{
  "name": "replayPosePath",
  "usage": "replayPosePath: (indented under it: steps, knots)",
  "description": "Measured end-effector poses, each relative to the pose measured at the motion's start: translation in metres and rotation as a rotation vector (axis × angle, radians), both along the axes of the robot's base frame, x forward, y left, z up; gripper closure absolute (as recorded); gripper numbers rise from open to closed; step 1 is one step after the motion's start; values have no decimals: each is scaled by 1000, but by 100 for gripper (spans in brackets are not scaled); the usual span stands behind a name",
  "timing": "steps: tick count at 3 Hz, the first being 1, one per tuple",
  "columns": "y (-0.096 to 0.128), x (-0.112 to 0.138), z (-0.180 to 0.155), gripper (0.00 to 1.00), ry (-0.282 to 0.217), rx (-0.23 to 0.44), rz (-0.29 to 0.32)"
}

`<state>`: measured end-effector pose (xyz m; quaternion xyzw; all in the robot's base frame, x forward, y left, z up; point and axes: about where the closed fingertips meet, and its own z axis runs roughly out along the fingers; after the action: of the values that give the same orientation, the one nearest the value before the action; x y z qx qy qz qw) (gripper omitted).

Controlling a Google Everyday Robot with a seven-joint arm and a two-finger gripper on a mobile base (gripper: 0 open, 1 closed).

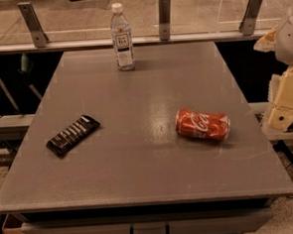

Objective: Move coke can near blue plastic bottle

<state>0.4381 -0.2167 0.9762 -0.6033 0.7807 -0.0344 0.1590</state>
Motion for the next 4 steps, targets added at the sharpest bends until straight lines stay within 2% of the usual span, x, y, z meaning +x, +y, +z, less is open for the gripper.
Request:
replayPosePath:
  steps: [1,2,4]
  knots:
    - [0,0,0,0,0,0,0]
    - [2,2,-14,0,-3,7,14]
    - [14,29,-81,0,40,69,95]
